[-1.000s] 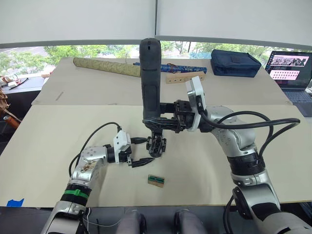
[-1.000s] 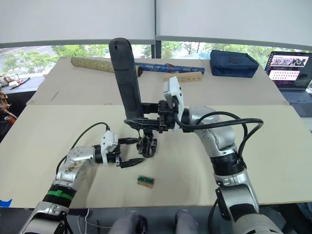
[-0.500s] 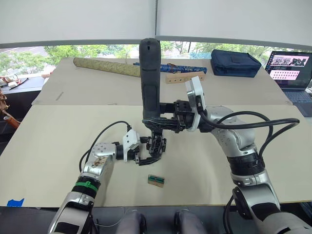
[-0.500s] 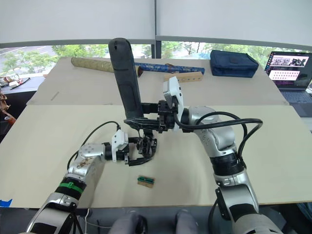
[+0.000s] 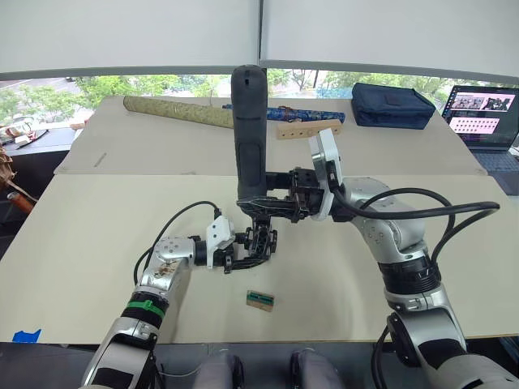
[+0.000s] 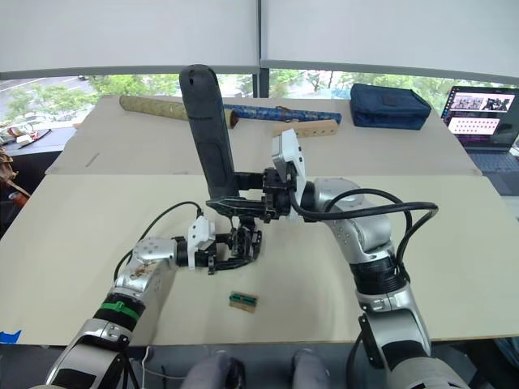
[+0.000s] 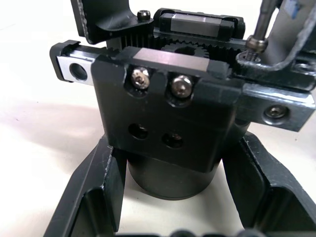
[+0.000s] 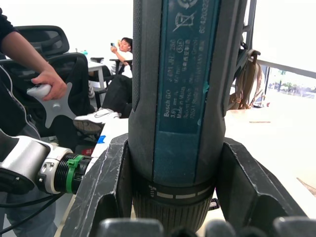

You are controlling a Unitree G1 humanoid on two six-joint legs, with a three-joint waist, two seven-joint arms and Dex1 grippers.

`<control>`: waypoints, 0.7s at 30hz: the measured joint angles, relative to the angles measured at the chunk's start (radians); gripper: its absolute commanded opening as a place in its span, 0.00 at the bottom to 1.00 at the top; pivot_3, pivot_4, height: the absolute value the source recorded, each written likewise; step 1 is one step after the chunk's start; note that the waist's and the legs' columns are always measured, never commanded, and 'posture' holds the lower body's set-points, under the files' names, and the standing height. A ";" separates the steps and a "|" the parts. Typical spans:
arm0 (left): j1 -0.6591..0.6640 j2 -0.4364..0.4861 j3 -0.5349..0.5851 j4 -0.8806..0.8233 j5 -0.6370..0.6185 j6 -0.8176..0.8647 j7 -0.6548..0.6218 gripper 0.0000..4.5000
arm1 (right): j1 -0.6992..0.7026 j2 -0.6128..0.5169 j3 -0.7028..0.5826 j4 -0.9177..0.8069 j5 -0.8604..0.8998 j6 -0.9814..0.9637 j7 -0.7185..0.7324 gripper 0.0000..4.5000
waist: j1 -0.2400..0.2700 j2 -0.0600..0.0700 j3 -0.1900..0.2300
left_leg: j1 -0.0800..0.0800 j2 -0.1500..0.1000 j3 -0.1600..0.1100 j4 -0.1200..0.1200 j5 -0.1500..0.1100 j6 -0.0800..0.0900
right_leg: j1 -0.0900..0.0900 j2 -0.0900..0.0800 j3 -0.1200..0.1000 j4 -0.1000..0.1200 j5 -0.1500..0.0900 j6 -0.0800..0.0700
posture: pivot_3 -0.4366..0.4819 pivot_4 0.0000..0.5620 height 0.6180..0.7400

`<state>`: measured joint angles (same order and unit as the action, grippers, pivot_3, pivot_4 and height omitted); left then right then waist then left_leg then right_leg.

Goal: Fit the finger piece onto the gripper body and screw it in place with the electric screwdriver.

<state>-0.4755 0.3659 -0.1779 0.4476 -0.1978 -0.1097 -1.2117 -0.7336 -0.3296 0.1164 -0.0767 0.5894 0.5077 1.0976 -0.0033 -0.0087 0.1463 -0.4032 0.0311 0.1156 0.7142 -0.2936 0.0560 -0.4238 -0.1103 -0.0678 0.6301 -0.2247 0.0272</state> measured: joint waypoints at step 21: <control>0.029 -0.005 0.000 -0.011 0.009 -0.010 0.049 0.51 | 0.067 0.015 0.026 -0.009 -0.025 -0.079 -0.055 0.43 | 0.000 -0.001 -0.007 | 0.006 0.001 0.000 0.000 0.000 0.000 | 0.004 -0.001 0.001 -0.001 0.000 0.000 | 0.48 0.27 1.00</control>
<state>-0.4467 0.3605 -0.1777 0.4364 -0.1890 -0.1200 -1.1624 -0.6667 -0.3145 0.1422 -0.0858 0.5642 0.4292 1.0424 -0.0037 -0.0095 0.1390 -0.3968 0.0318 0.1156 0.7138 -0.2937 0.0561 -0.4201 -0.1110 -0.0665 0.6291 -0.2248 0.0271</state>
